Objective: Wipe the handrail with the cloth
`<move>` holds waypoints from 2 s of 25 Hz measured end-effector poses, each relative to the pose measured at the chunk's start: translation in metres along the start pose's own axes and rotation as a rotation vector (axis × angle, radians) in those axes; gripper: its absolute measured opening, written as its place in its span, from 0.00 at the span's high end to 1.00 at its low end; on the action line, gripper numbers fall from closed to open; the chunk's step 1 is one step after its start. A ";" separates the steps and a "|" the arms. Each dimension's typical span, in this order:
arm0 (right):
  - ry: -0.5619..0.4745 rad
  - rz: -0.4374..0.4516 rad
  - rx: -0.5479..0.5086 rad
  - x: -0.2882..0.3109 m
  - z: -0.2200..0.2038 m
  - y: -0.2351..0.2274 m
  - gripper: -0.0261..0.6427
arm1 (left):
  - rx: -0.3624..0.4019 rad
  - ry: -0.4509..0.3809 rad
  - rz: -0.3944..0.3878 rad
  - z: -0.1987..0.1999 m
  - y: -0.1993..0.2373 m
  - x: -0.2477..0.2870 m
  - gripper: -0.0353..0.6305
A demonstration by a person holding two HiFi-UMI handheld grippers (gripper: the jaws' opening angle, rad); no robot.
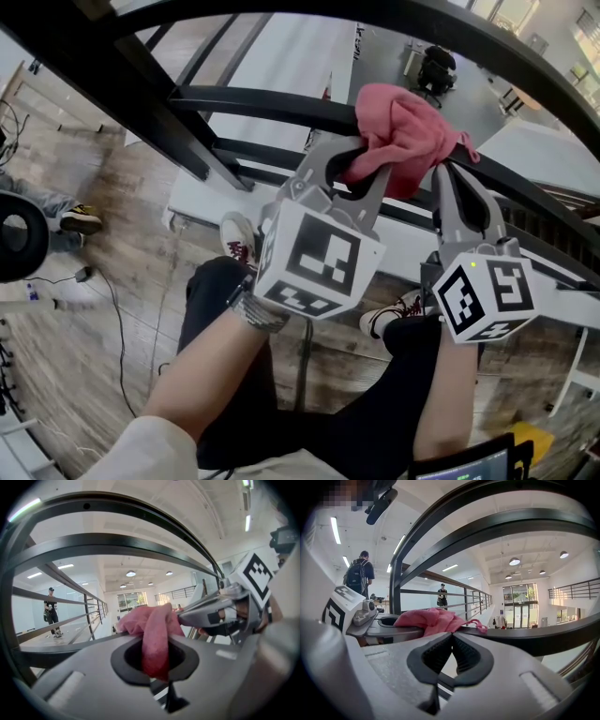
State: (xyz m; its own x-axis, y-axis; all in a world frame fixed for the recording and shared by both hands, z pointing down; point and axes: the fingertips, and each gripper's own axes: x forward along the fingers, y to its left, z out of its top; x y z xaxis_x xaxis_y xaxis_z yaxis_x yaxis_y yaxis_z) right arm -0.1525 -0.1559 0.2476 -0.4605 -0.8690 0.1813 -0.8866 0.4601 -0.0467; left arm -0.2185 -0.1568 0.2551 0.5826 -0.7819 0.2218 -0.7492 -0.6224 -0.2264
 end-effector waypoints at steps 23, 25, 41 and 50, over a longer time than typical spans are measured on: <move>0.003 -0.035 0.002 -0.011 -0.002 -0.020 0.96 | 0.018 -0.020 -0.042 0.004 -0.031 0.018 0.90; 0.001 -0.041 -0.002 -0.013 -0.002 -0.022 0.96 | 0.021 -0.021 -0.046 0.004 -0.034 0.019 0.90; 0.004 -0.067 -0.009 -0.024 -0.004 -0.037 0.96 | 0.060 -0.032 -0.056 0.010 -0.048 0.028 0.90; -0.003 -0.083 -0.011 -0.030 -0.004 -0.045 0.96 | 0.097 -0.083 -0.058 0.023 -0.058 0.031 0.90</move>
State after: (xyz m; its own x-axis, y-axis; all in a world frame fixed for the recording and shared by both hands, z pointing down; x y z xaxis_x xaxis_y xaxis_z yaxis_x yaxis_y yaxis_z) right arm -0.0990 -0.1500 0.2483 -0.3852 -0.9049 0.1809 -0.9214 0.3881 -0.0207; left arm -0.1493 -0.1458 0.2534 0.6514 -0.7420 0.1585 -0.6819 -0.6641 -0.3065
